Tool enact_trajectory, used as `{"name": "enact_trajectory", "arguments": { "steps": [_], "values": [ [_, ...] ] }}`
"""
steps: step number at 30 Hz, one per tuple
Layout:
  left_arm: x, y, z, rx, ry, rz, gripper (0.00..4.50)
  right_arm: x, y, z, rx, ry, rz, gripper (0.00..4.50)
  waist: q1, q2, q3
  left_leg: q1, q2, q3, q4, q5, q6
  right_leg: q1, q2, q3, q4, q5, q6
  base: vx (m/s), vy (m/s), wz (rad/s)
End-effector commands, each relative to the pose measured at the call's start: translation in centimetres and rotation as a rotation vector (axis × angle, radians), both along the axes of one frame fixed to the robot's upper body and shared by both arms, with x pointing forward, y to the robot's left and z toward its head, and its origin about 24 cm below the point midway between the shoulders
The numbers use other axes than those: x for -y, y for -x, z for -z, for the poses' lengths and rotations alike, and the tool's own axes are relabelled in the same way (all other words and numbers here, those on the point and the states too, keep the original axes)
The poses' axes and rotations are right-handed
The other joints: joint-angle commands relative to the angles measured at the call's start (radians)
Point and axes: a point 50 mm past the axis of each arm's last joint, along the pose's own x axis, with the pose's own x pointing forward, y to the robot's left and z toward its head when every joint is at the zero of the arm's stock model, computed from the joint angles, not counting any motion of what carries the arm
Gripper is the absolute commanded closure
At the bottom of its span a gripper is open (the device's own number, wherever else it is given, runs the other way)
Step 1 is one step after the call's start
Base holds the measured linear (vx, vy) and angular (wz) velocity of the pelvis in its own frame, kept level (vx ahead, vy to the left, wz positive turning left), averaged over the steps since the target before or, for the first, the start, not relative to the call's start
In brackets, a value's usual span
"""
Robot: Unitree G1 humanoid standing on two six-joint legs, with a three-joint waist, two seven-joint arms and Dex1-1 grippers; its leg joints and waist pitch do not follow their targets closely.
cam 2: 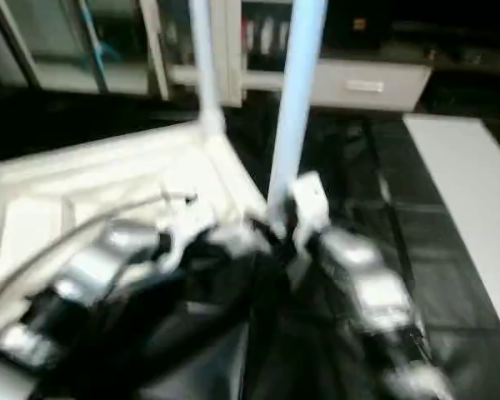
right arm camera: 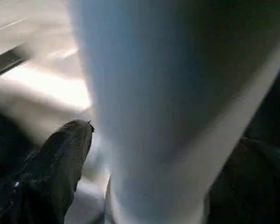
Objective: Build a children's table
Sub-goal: Rotate leg to tighten
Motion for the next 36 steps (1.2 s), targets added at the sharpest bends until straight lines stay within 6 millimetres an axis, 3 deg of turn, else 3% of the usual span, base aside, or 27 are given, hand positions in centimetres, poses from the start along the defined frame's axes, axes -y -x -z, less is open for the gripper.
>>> {"name": "enact_trajectory", "arguments": {
  "steps": [1, 4, 7, 14, 15, 17, 21, 36],
  "values": [
    [1.0, 1.5, -0.2, -0.034, 0.021, 0.184, 4.50, -0.4, 1.1, -0.6, 0.001, 0.005, -0.139, 0.05, -0.002, 0.000, -0.049, 0.016, 0.056, -0.027, -0.083, -0.226, 0.036, 0.043, -0.071, 0.038, -0.079, -0.229, -0.214, 0.000, 0.000, 0.00],
    [0.3, 2.3, -0.4, -0.099, 0.009, 0.223, 4.50, 0.4, 2.7, -0.5, -0.045, 0.051, -0.250, 0.05, 0.003, 0.001, -0.047, 0.023, 0.060, -0.027, -0.086, -0.252, 0.026, 0.037, -0.069, 0.040, -0.082, -0.260, -0.206, 0.000, 0.000, 0.00],
    [-0.1, 2.6, -0.6, -0.116, 0.000, 0.246, 4.50, 0.5, 3.2, -0.5, -0.067, 0.057, -0.288, 0.05, 0.001, 0.000, -0.048, 0.014, 0.057, -0.029, -0.087, -0.231, 0.024, 0.041, -0.070, 0.040, -0.078, -0.238, -0.216, 0.000, 0.000, 0.00],
    [-0.6, 2.5, -0.8, -0.107, -0.008, 0.251, 4.50, 0.3, 3.6, -0.4, -0.090, 0.069, -0.345, 0.05, 0.000, -0.001, -0.053, 0.014, 0.055, -0.028, -0.079, -0.181, 0.035, 0.044, -0.069, 0.038, -0.071, -0.157, -0.238, 0.000, 0.000, 0.00],
    [-0.6, 2.5, -0.8, -0.108, -0.009, 0.251, 4.50, 0.3, 3.6, -0.4, -0.092, 0.073, -0.347, 0.33, 0.000, 0.000, -0.054, 0.012, 0.054, -0.028, -0.079, -0.176, 0.039, 0.045, -0.069, 0.037, -0.070, -0.144, -0.242, 0.000, 0.000, 0.00],
    [-0.6, 2.5, -0.8, -0.108, -0.008, 0.248, 4.50, 0.3, 3.6, -0.2, -0.091, 0.089, -0.356, 0.33, -0.001, -0.007, -0.052, 0.012, 0.054, -0.027, -0.079, -0.184, 0.042, 0.046, -0.069, 0.037, -0.072, -0.160, -0.243, 0.000, 0.000, 0.00],
    [-0.5, 2.6, -0.9, -0.108, -0.005, 0.246, 4.50, 0.4, 3.6, -0.1, -0.095, 0.100, -0.356, 0.70, 0.000, -0.003, -0.051, 0.013, 0.054, -0.028, -0.079, -0.191, 0.036, 0.044, -0.071, 0.038, -0.074, -0.196, -0.234, 0.000, 0.000, 0.00],
    [-0.6, 2.6, -0.9, -0.121, -0.006, 0.246, 4.50, 0.2, 3.6, 0.1, -0.104, 0.082, -0.353, 1.80, 0.000, -0.002, -0.054, 0.013, 0.054, -0.028, -0.076, -0.171, 0.042, 0.046, -0.069, 0.037, -0.069, -0.151, -0.245, 0.000, 0.000, 0.00]
  ]
}}
